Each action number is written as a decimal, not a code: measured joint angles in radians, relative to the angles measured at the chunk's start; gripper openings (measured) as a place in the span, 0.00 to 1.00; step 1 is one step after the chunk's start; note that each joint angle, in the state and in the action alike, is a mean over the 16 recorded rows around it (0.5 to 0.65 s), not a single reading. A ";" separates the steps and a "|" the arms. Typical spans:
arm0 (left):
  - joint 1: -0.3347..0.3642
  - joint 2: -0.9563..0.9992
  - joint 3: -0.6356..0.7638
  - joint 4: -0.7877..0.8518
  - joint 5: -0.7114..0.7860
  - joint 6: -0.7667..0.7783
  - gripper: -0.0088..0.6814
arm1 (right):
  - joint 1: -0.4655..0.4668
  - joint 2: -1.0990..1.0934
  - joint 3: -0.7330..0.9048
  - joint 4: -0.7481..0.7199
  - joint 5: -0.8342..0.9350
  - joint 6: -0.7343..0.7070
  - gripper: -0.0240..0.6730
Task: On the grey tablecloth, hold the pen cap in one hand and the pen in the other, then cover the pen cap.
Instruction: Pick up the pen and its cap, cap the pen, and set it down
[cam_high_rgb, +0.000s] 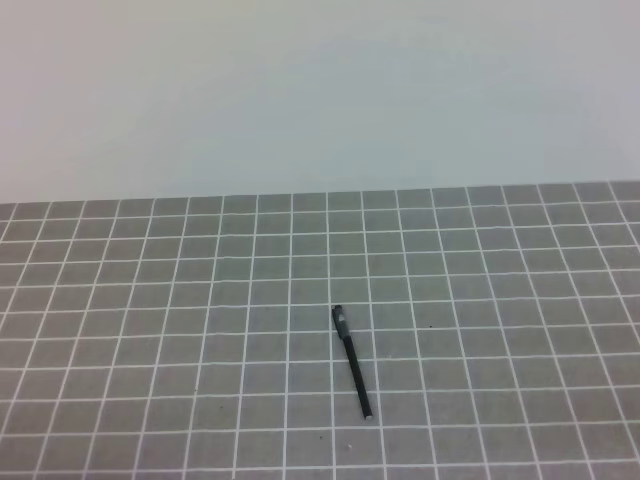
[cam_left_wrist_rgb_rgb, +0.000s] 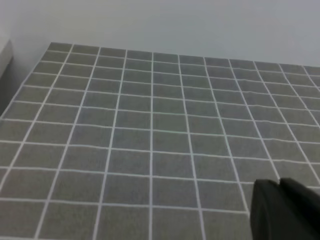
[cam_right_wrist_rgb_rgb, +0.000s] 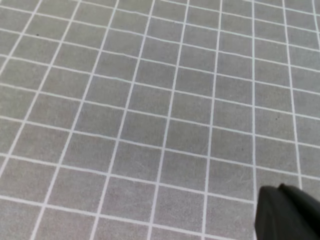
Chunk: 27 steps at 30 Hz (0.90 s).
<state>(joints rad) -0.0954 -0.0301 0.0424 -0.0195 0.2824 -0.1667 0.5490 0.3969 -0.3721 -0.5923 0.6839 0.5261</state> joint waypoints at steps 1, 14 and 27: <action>0.000 0.000 0.000 0.005 0.010 0.003 0.01 | 0.000 0.000 0.000 0.000 0.000 0.000 0.04; -0.001 0.001 -0.001 0.056 0.019 0.033 0.01 | 0.000 0.000 0.000 -0.001 0.000 0.000 0.04; -0.001 0.001 -0.001 0.053 0.019 0.032 0.01 | 0.000 0.000 0.000 -0.001 0.000 0.000 0.04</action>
<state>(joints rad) -0.0967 -0.0293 0.0418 0.0333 0.3017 -0.1347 0.5490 0.3969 -0.3721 -0.5930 0.6839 0.5261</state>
